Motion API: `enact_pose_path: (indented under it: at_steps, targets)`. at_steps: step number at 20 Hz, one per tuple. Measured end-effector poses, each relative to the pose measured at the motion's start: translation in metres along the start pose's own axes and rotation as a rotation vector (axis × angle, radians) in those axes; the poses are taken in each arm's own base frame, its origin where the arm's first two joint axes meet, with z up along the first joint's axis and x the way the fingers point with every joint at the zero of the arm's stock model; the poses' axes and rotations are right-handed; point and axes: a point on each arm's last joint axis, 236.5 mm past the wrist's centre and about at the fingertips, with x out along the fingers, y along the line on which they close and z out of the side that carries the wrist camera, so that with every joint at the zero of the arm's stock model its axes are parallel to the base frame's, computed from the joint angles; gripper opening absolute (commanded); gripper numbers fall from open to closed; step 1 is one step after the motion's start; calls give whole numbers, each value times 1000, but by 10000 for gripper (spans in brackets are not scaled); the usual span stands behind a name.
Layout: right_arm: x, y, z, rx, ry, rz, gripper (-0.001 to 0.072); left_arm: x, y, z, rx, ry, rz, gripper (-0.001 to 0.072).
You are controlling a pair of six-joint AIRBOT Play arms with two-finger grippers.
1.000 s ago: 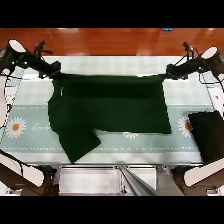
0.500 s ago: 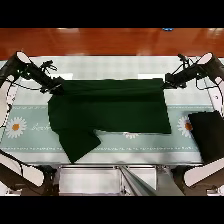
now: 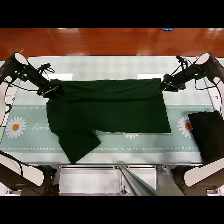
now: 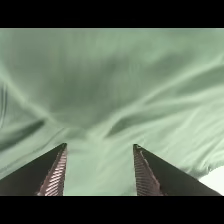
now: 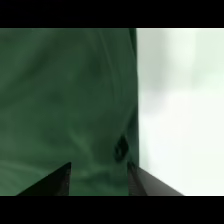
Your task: Fold the shirts.
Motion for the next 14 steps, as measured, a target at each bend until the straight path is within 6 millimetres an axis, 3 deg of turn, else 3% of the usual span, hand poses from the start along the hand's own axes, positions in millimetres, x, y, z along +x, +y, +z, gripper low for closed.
enact_pose_path:
  at_steps: [3,7,10,14]
  targets:
    - [-27,-15,-14,45,23,-18,414,-23,6,-11,-5,-25,33,506]
    - [-60,-47,-59,146,14,-29,415,-57,29,-38,-84,-185,64,504]
    - [-53,-52,-111,211,-38,57,412,-52,48,-86,-208,-283,-2,505]
    - [-29,-29,-170,261,-113,204,412,-29,51,-135,-386,-421,-174,505]
